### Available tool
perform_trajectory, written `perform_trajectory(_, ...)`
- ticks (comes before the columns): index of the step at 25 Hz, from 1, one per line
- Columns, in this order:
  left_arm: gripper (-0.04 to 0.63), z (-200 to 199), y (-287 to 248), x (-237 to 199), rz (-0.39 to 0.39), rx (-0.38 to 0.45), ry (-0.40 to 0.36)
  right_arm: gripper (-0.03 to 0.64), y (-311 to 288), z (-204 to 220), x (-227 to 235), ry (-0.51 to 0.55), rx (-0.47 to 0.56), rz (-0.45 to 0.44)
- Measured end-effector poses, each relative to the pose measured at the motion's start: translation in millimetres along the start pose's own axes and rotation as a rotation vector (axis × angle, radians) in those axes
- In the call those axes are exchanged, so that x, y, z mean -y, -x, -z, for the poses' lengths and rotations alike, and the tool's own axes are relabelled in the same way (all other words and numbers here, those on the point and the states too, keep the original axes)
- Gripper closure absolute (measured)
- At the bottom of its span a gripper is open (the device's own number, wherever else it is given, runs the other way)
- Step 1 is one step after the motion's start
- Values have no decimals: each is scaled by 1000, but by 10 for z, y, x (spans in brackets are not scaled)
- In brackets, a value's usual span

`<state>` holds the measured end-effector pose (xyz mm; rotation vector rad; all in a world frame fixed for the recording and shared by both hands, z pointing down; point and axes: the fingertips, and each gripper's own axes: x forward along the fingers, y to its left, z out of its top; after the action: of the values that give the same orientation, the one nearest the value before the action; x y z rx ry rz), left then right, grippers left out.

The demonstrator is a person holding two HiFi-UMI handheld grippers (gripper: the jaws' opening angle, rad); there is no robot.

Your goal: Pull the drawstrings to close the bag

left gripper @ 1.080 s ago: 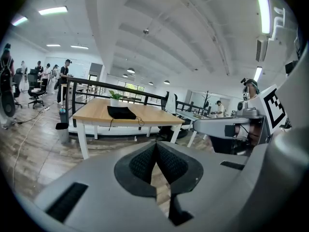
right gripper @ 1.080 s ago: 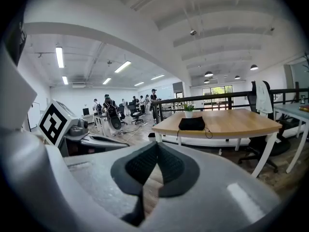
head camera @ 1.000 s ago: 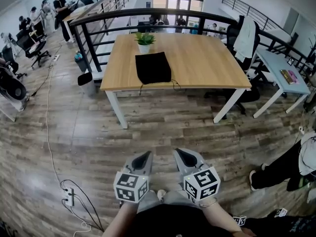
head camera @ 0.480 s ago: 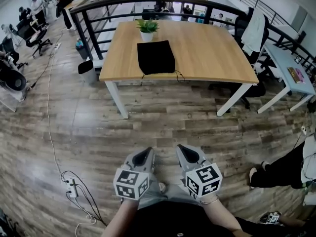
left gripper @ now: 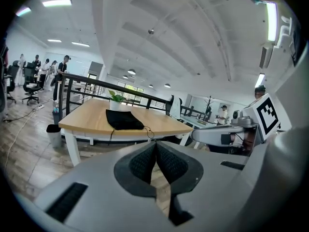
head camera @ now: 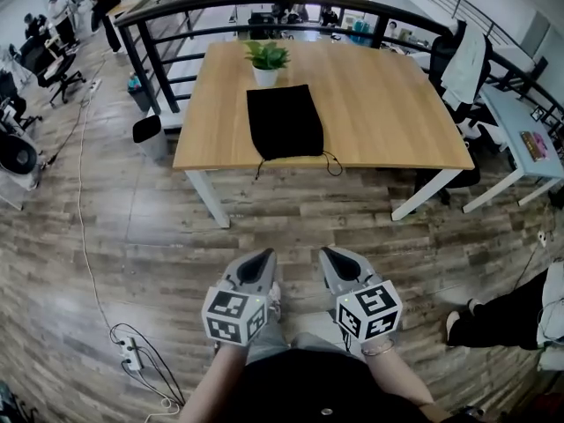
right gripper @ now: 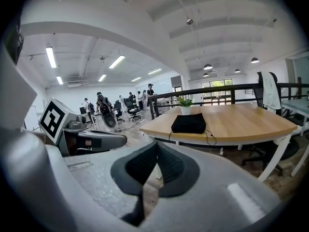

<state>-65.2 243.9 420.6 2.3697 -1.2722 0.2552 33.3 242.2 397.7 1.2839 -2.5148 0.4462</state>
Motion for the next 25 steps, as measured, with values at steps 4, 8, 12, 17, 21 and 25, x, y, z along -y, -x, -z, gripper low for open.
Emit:
perform_trajectory(4,580,-293,-342,-408,16,-17,0,617,-523,-318,117,7,3,-1)
perform_trajectory(8,580,-530,-699,-744,49,-35,-10,617,-996,-538,287,15,-4,11)
perform_trajectory(12,580,-705,-979,-1052,63,-46,-18,617,-1354,-659,493,4,-10,39)
perform_trajectory(17,580,-738,-1221,-1255,77,-87,-9,617,-1585,-710,670,0,-37,72)
perform_trajectory(21,580,-723,-1340,-1340,84,-109,-4,617,-1692,-693,786,-10,-59,89)
perform_trajectory(25,580,-735,-1477,-1423,86,-126,-4,617,-1791,-698,899,-15,-73,99)
